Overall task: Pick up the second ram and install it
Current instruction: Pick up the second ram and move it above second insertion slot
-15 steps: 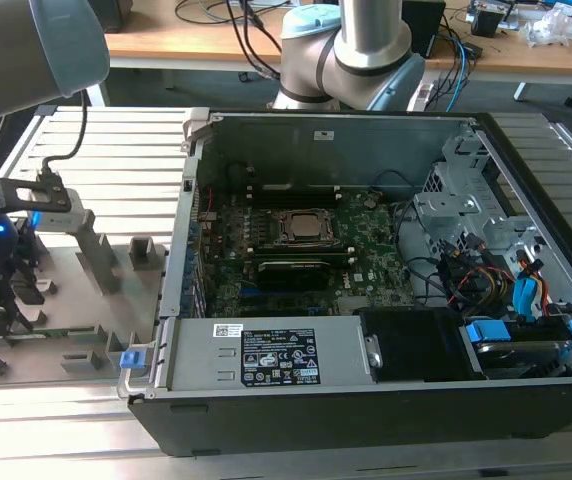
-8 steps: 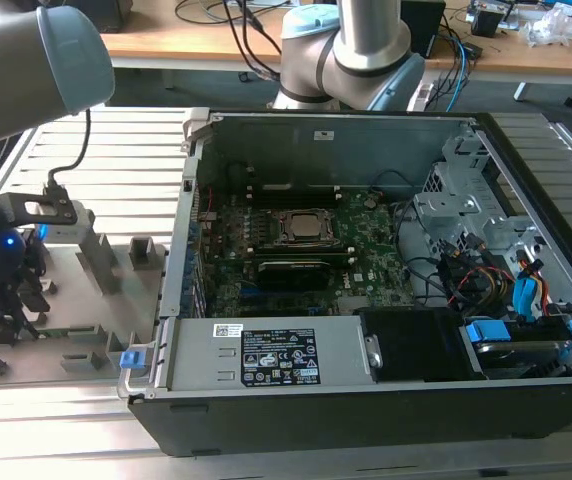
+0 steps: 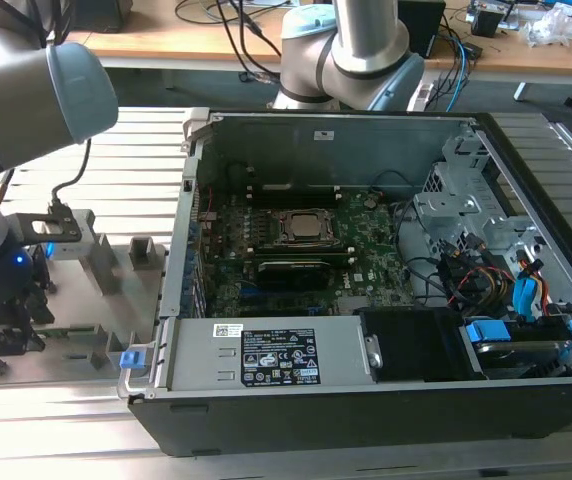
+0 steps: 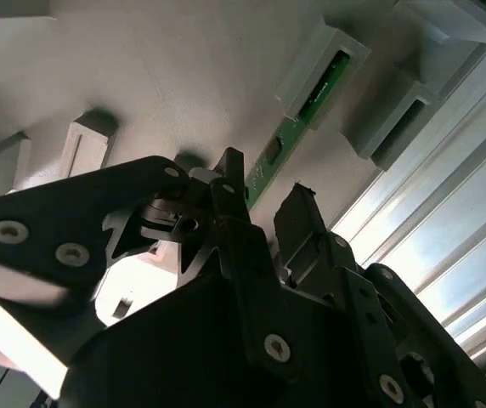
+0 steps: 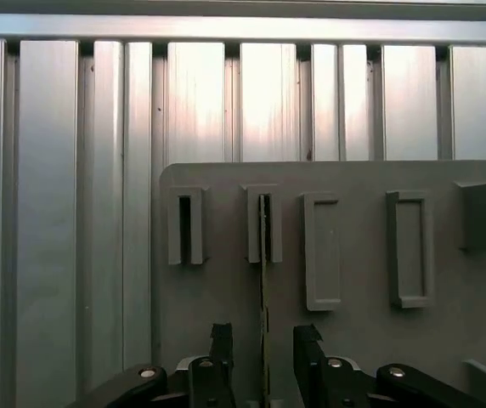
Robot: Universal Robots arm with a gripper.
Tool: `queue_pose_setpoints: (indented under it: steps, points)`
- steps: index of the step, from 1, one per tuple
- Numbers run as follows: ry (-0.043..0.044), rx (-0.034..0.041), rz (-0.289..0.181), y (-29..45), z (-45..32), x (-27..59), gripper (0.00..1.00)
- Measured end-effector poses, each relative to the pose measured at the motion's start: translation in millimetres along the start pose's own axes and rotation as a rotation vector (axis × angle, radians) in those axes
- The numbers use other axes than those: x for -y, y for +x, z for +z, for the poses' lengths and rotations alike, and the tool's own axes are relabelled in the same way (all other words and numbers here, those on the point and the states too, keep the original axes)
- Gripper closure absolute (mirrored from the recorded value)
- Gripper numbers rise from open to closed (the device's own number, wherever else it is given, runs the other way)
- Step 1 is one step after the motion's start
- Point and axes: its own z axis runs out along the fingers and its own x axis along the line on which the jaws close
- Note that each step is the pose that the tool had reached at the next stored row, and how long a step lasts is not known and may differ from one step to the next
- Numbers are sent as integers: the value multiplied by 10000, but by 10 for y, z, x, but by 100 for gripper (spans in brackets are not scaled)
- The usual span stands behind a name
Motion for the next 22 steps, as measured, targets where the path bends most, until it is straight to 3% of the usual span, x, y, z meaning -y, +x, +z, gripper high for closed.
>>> queue_pose_setpoints:
  steps: [5,7,9,22]
  points:
    - [1,12,0,0,5,0,59]
    - [1,22,0,0,5,0,78]
    - [0,26,-1,0,4,0,86]
    - [-1,68,-3,0,-17,-1,86]
